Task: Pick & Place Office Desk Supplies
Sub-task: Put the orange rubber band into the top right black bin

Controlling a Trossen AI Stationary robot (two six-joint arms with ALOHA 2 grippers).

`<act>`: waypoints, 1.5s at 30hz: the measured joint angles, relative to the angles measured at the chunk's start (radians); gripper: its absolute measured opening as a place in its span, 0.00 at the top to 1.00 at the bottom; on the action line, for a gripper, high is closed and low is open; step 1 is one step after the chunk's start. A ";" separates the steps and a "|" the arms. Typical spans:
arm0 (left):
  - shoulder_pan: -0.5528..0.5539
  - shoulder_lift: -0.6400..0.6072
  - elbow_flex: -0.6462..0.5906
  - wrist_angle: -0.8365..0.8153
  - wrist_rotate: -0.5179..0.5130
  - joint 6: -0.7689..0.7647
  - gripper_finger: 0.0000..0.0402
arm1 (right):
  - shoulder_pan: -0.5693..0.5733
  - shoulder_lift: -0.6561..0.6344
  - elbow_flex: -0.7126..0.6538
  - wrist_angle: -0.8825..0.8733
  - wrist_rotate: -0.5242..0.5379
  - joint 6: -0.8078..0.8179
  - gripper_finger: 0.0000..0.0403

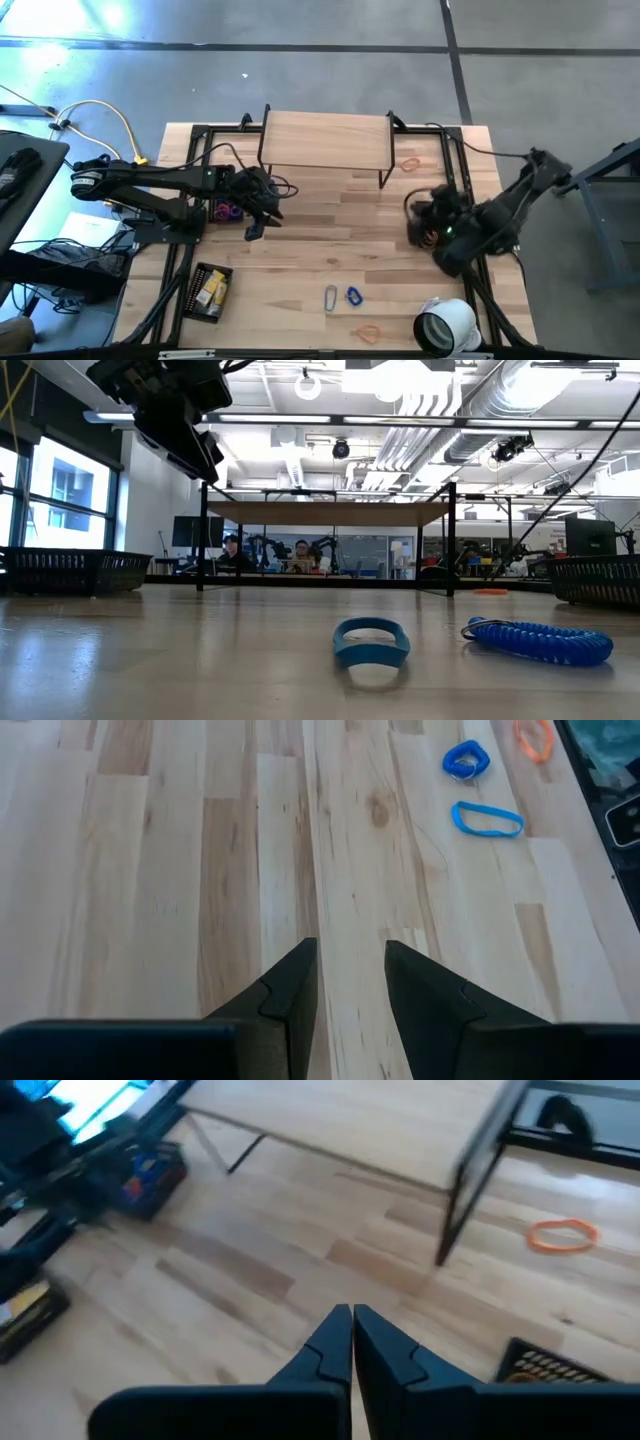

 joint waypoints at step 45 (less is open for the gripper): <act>0.000 0.000 0.000 -0.078 0.000 -0.041 0.71 | 0.014 -0.570 -0.594 0.003 -0.019 0.380 0.99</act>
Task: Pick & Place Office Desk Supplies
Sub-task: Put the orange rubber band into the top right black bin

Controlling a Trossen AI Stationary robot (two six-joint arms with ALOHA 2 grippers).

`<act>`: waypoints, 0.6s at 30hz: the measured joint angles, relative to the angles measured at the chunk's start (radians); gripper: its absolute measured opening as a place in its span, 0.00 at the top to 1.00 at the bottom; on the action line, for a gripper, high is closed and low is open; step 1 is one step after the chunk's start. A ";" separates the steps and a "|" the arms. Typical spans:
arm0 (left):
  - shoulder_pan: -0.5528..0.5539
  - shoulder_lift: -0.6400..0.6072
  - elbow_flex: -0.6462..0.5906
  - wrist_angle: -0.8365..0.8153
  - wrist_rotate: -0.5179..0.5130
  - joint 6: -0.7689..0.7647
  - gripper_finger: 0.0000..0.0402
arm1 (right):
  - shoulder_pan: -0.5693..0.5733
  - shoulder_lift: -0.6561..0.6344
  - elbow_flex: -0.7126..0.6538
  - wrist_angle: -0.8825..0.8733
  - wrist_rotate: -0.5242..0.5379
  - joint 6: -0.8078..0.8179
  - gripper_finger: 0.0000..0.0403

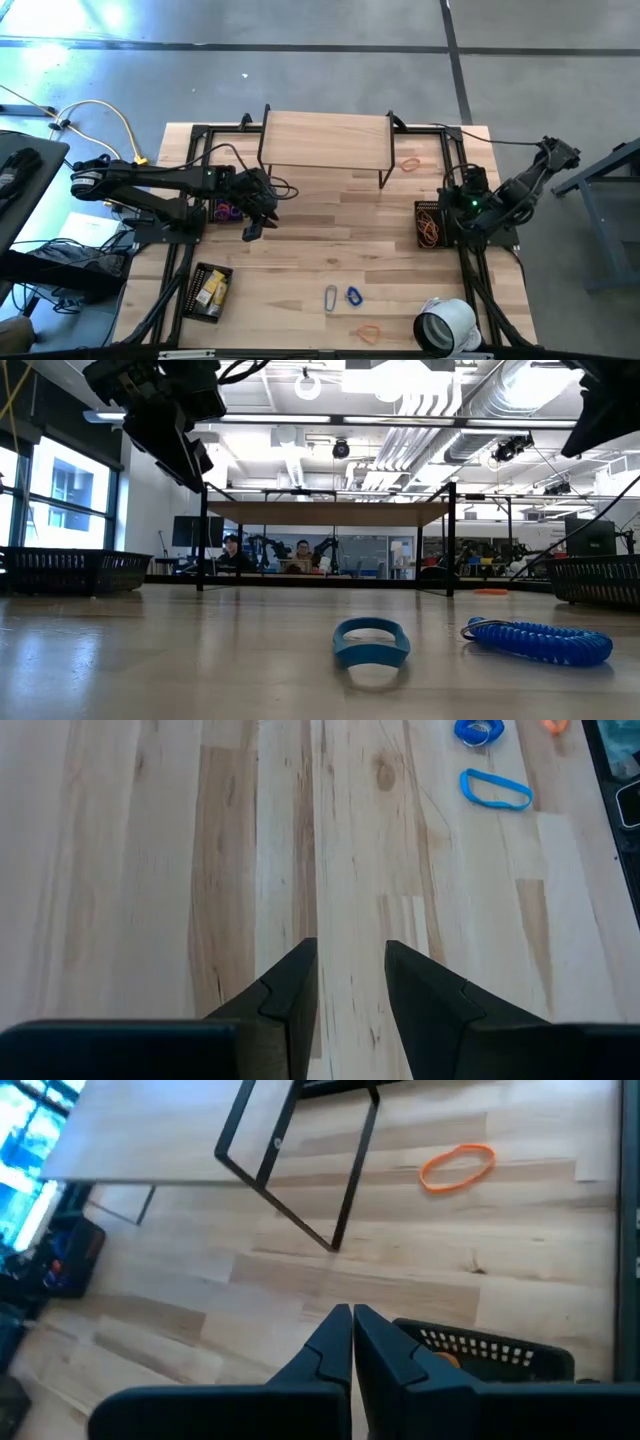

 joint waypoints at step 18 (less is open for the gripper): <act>0.000 0.000 0.000 -0.007 0.000 0.022 0.71 | 0.171 0.164 -0.002 0.093 0.143 0.172 0.99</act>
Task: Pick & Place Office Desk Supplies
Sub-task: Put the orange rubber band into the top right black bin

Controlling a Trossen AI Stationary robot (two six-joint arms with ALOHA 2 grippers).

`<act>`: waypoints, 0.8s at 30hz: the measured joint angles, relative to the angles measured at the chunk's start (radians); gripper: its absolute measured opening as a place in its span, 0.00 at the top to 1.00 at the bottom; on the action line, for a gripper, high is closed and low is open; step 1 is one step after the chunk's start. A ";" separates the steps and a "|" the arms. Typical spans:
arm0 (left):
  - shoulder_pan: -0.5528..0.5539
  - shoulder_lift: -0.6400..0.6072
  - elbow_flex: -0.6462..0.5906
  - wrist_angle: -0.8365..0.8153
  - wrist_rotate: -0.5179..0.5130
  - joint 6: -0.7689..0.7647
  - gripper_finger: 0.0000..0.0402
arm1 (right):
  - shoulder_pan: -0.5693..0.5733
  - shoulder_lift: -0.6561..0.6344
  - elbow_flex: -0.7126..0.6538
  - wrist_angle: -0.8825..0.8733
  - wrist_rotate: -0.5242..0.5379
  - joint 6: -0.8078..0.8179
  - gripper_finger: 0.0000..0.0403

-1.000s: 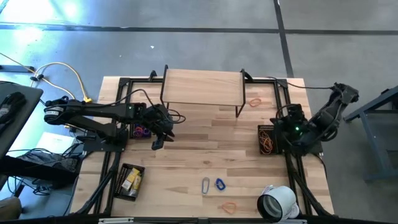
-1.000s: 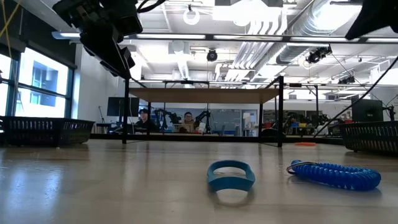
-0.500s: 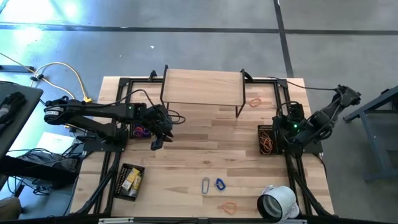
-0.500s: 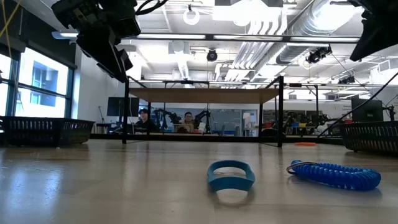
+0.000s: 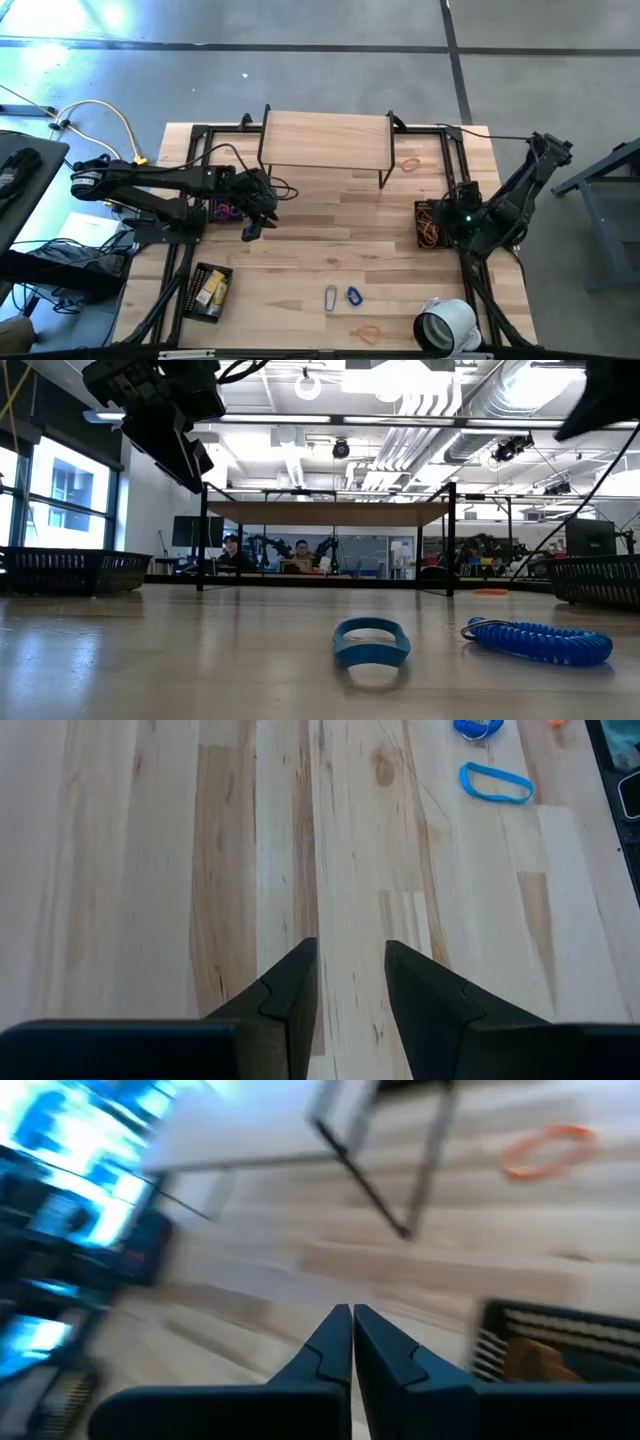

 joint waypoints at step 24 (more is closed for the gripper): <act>0.000 0.000 0.000 0.003 0.001 0.001 0.71 | -0.291 0.116 0.000 0.803 -0.032 -0.881 0.99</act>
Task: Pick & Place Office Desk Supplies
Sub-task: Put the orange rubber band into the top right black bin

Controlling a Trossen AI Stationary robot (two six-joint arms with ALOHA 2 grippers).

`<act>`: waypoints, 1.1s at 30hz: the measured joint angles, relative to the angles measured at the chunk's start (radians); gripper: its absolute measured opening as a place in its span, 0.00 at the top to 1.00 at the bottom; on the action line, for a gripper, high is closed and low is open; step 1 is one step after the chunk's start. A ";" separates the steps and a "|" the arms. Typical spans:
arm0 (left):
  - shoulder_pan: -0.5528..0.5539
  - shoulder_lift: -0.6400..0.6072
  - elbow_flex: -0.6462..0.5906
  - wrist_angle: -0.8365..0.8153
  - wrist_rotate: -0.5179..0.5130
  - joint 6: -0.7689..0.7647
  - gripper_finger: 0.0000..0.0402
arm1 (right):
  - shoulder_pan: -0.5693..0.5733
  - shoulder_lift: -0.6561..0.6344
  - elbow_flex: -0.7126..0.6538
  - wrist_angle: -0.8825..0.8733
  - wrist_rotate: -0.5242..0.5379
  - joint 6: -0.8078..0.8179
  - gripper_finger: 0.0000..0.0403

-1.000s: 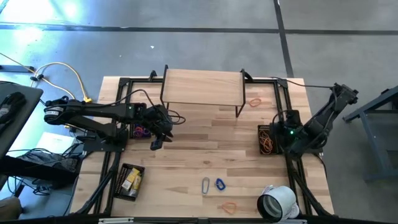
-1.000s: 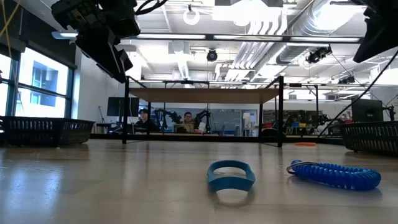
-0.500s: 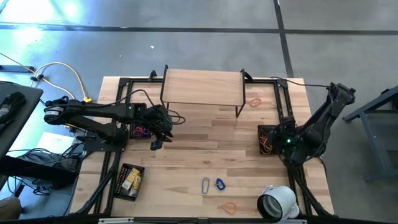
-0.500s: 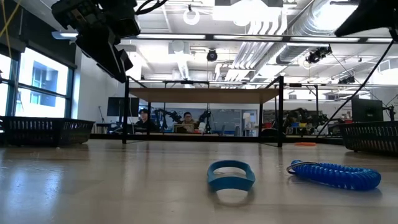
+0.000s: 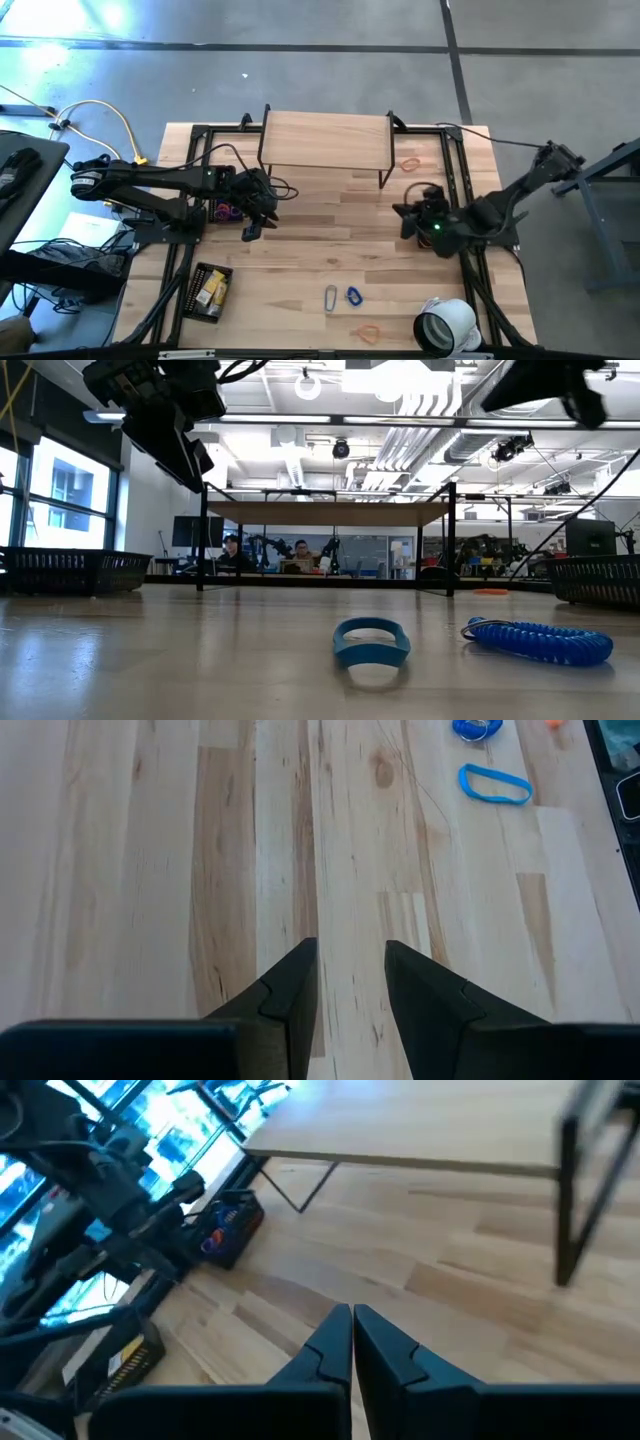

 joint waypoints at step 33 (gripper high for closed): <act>0.060 0.000 0.000 0.003 -0.002 0.060 0.71 | -1.040 0.171 0.538 -0.710 -0.770 -0.527 0.99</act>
